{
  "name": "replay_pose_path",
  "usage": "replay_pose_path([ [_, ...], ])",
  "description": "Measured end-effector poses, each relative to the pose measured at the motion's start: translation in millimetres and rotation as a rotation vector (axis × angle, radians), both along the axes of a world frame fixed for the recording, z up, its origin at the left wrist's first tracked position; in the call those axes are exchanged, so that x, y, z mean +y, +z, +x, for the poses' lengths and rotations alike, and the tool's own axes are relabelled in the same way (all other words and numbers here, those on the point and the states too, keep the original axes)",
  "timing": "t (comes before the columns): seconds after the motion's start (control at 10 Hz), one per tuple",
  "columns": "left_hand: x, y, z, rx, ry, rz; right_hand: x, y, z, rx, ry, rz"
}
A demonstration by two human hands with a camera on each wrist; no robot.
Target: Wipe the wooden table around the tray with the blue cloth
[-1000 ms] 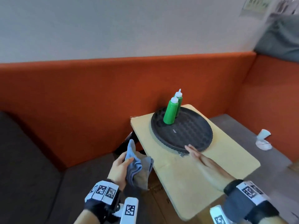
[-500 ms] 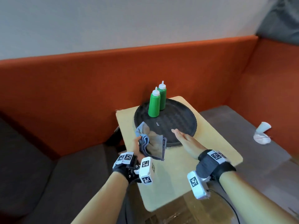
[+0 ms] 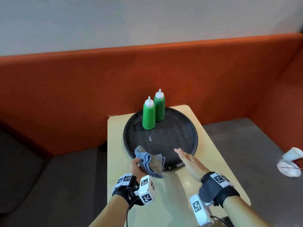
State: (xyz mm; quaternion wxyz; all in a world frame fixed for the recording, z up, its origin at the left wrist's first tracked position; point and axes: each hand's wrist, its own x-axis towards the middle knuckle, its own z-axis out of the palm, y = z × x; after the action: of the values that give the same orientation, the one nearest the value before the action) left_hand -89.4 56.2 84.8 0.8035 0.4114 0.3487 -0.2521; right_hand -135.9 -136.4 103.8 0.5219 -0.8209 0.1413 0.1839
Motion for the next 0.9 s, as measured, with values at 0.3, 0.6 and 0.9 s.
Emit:
replay_pose_path([
  [0.3,-51.2,-10.0,79.5,0.009,-0.041,-0.317,-35.9,-4.9,36.2,0.032,-0.028,-0.030],
  [0.6,-67.3,-34.0,81.8,0.127,0.228,-0.220,-60.2,-3.2,71.2,0.038,0.026,-0.086],
  [0.9,-60.6,-45.7,71.8,-0.113,-0.153,0.444,-77.9,12.9,64.7,-0.033,0.207,-0.065],
])
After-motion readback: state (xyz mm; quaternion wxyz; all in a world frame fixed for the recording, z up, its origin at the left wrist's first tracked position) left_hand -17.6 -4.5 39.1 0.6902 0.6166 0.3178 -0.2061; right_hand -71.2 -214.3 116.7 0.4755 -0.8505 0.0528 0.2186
